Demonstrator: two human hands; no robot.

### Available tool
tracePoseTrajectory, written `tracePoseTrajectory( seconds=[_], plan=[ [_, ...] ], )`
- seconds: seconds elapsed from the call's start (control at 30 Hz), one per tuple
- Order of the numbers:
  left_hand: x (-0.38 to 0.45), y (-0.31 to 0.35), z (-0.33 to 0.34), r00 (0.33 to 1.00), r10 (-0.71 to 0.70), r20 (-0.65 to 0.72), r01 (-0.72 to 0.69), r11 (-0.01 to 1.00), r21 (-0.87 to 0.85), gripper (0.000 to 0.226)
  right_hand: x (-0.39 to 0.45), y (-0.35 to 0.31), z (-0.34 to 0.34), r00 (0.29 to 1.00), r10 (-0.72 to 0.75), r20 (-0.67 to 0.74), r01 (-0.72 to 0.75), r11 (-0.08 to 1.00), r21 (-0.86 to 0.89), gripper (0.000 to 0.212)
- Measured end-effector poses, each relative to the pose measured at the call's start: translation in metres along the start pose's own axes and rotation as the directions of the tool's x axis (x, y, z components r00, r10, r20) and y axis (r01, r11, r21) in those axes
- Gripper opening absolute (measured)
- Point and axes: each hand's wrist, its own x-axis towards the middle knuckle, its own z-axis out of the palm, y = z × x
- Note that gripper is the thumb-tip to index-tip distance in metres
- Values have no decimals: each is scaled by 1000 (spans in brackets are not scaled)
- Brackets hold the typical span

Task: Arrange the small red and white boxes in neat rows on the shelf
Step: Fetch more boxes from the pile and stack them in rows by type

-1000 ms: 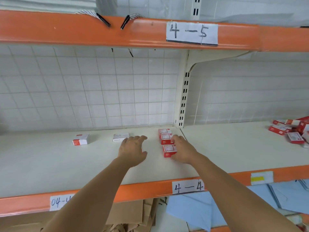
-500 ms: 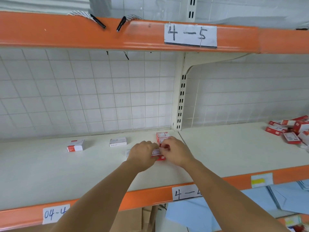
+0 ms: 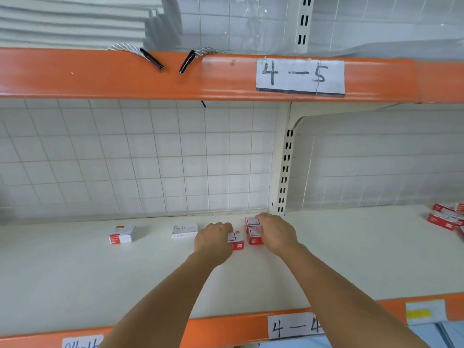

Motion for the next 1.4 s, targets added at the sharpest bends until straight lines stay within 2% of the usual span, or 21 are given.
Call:
tracePoseTrajectory(
  seconds=[0.2,0.47,0.87,0.93,1.0,1.07,1.13,1.2,1.27,1.33,1.4],
  plan=[
    [25,3,2,999,-32,20,32,999,-12,40,10,9,10,990,1,141,-14,995,96,41],
    [47,3,4,996,-81,36,81,997,-14,44,11,13,10,988,20,154,-39,991,124,41],
    [55,2,11,1000,-2,17,3,999,-38,40,15,13,8,979,20,204,-39,995,88,44],
    [52,-2,7,1000,18,15,-17,999,-42,41,15,10,4,982,7,189,-6,1000,-7,42],
    [48,-10,0,1000,16,-7,-16,999,-39,41,12,4,2,995,-50,81,57,994,-97,40],
    [42,-20,-8,1000,-3,-30,2,999,-34,40,6,-9,2,990,-134,-37,131,988,-87,37],
    [34,-32,-15,999,-35,-40,34,999,-25,39,-1,-25,5,969,-237,-69,235,971,-31,34],
    [23,-43,-20,995,-85,-56,84,996,-32,37,-7,-43,8,954,-299,-26,300,953,43,37],
    [12,-53,-22,988,-131,-77,128,991,-42,35,-13,-59,12,947,-315,62,308,946,106,51],
    [0,-62,-23,981,-163,-102,158,986,-56,33,-18,-72,18,931,-336,144,324,941,98,61],
    [-12,-67,-24,973,-192,-125,185,980,-69,32,-24,-81,23,915,-363,175,351,931,96,59]
  ],
)
